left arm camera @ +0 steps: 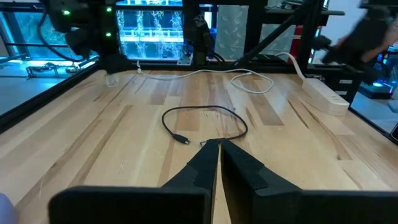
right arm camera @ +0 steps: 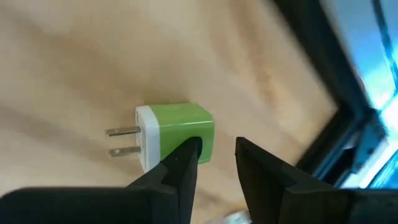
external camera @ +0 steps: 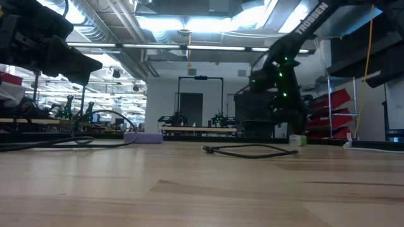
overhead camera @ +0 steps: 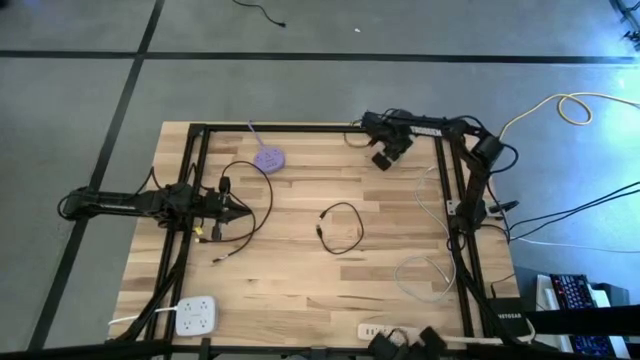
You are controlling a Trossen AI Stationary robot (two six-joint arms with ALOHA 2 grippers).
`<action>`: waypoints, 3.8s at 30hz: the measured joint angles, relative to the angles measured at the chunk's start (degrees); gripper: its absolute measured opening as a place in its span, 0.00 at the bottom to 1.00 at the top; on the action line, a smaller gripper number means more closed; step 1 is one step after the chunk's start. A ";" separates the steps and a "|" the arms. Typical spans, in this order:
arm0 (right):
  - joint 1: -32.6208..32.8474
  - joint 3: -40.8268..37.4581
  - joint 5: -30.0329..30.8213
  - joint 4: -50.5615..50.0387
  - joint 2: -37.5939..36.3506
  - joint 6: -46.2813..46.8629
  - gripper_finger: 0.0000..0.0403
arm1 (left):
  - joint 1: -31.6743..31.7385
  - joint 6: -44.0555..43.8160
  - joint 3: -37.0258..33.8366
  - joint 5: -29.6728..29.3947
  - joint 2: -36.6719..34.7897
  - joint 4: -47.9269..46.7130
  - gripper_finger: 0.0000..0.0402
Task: Insert USB
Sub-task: Prepare the green charger adapter
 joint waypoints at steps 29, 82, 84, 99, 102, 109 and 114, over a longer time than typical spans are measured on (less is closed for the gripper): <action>40.68 2.77 -10.63 -10.16 -4.35 -48.82 0.23 | 0.02 0.00 0.00 0.00 0.01 0.00 0.01; 31.61 -4.37 -18.02 10.21 -3.54 -45.41 0.35 | 0.01 0.00 0.00 0.00 0.00 0.00 0.01; 30.75 -4.22 -17.73 10.73 -3.54 -42.23 0.33 | 0.01 0.00 0.00 0.00 0.00 0.00 0.01; 14.57 -1.25 -22.79 17.15 -3.54 -9.35 0.35 | 0.00 0.00 0.00 0.00 0.00 0.00 0.01; 13.57 -1.25 -25.17 16.59 -3.54 -4.49 0.35 | 0.02 0.00 0.00 0.00 0.01 0.00 0.01; 12.40 -1.25 -23.26 15.72 -3.54 10.77 0.35 | 0.02 0.00 0.00 0.00 0.00 0.00 0.01; 12.64 -1.25 -18.70 13.35 -3.54 11.22 0.35 | 0.02 0.00 0.00 0.00 0.01 -0.01 0.01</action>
